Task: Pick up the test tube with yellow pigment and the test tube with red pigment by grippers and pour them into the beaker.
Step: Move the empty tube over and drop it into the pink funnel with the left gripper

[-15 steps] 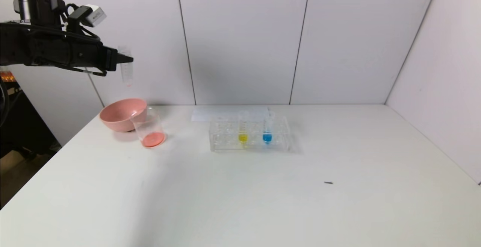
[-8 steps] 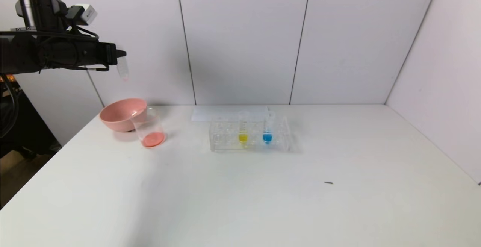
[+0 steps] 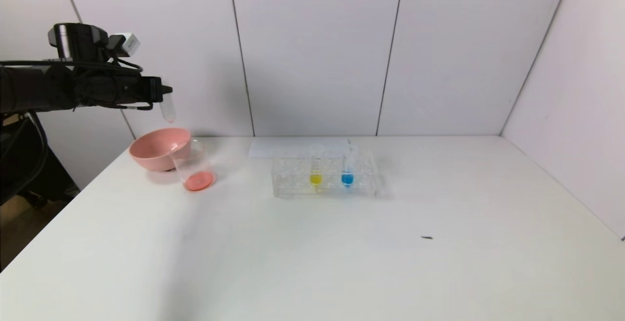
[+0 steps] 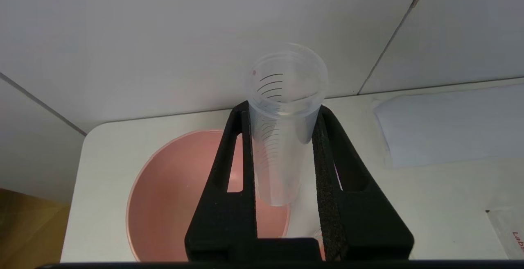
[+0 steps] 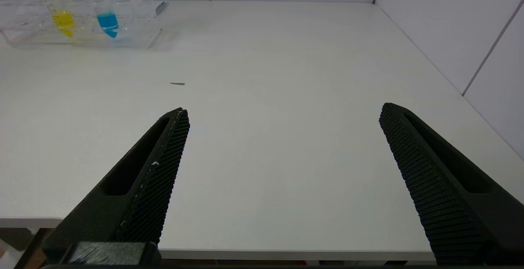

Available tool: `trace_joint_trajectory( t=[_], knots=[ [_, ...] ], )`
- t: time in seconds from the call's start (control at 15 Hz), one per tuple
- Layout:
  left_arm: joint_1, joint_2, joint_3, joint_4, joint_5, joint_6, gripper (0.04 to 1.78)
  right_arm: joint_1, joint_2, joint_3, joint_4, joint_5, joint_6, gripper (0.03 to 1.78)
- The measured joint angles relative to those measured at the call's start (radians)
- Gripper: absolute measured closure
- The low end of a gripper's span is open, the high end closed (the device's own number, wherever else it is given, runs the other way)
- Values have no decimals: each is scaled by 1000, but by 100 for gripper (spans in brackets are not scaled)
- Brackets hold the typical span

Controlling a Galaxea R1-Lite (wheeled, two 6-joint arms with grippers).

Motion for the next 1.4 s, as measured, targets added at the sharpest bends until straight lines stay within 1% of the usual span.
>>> trace_joint_trajectory(
  t=[0.2,0.33,0.8,1.07,1.4],
  knots=[
    [20,28,5,-50,23,1,139,-1,0,0,0,0,0,11],
    [33,37,7,-54,42,5,139,0,0,0,0,0,0,11],
    [69,49,39,-58,45,-3,139,0,0,0,0,0,0,11],
    [72,71,40,-106,43,-6,139,-1,0,0,0,0,0,11],
    [75,88,53,-107,50,-13,139,0,0,0,0,0,0,11]
  ],
)
